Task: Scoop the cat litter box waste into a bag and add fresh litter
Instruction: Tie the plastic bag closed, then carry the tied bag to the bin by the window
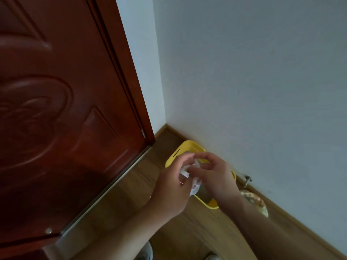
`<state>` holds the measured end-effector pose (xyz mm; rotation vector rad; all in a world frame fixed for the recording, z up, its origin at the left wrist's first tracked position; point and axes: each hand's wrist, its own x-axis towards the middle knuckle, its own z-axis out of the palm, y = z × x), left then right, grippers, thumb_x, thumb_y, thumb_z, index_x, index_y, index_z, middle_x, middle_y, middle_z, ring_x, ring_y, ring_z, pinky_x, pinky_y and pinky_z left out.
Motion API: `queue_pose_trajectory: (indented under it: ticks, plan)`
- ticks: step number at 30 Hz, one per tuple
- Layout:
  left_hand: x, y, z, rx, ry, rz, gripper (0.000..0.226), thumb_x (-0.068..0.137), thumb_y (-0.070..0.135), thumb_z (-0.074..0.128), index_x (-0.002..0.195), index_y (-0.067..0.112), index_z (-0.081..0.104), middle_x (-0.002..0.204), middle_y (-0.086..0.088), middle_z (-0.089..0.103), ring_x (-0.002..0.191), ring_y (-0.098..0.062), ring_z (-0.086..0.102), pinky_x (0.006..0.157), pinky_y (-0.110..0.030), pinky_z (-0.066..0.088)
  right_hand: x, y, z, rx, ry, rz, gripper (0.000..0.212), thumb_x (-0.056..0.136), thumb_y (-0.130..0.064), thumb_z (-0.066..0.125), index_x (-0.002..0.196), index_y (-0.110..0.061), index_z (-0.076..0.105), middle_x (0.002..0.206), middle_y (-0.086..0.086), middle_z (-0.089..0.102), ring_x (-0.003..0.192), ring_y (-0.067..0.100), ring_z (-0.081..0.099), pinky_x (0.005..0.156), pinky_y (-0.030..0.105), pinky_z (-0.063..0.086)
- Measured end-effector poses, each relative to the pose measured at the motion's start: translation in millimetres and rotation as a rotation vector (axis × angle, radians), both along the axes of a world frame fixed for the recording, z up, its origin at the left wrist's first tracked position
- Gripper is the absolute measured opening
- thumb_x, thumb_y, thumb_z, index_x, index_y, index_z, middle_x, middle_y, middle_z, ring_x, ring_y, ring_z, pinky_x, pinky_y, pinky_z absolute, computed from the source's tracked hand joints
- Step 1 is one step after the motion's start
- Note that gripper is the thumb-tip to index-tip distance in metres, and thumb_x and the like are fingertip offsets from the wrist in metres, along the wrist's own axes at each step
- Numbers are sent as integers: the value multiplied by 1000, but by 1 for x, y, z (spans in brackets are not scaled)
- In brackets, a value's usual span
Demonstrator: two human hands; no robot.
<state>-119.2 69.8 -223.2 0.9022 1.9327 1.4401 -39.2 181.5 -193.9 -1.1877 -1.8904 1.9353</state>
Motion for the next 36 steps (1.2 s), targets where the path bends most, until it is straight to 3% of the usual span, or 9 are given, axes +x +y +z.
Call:
queue_pose_trajectory:
  ticks: [4,6,9,11,14,18,21,24,36]
  plan:
    - [8,-7,52,34,53,163,59,82,10,70,119,51,53,117,21,61,103,-9,64,78,-21,53,13,7,65,45,-32,-56,28,81,-11,77,105,-19,66,73,5,74,69,16,71,65,29,54]
    - [10,-17,71,9,67,181,59,74,28,75,125,44,51,121,21,58,112,-3,57,85,-10,46,16,8,99,60,0,-56,24,84,-9,74,104,-18,66,70,4,73,63,12,68,61,26,51]
    - [4,-31,84,-123,133,57,87,65,51,78,140,40,37,140,24,39,127,11,37,89,-1,34,18,6,147,110,49,-49,18,85,-10,72,99,-20,66,68,4,73,59,13,64,62,28,48]
    - [-1,-33,89,-202,189,-41,99,63,53,82,144,46,26,143,29,27,128,15,29,96,-7,29,18,4,176,128,80,-67,17,85,-8,73,97,-17,66,67,7,72,58,15,62,63,30,48]
    - [-5,-31,102,-231,169,-111,106,62,49,87,146,47,22,141,29,27,129,6,30,101,-20,32,17,-3,216,151,138,-117,17,83,-6,73,97,-13,67,67,9,72,57,15,61,62,28,49]
    - [-5,-25,119,-139,122,-215,86,62,41,89,121,64,32,128,34,43,120,14,42,91,-5,35,22,-11,262,149,218,-211,17,82,-2,73,96,-10,67,69,14,72,60,19,61,62,30,49]
    - [-2,-13,129,-54,115,-249,77,60,44,88,123,49,44,123,22,56,118,0,53,95,-25,48,32,-22,290,122,271,-307,19,80,1,72,95,-9,67,78,20,73,69,26,63,65,34,49]
    - [2,2,144,29,76,-272,71,65,38,86,126,40,52,123,16,62,118,-7,58,100,-40,51,46,-29,312,123,315,-410,19,80,3,70,96,-7,66,81,21,73,70,26,66,62,33,49]
    - [92,60,199,141,204,-639,56,80,35,77,129,42,50,125,19,63,118,-8,59,98,-43,54,162,-33,350,172,396,-785,20,81,6,67,94,-8,65,76,11,73,65,21,67,61,31,50]
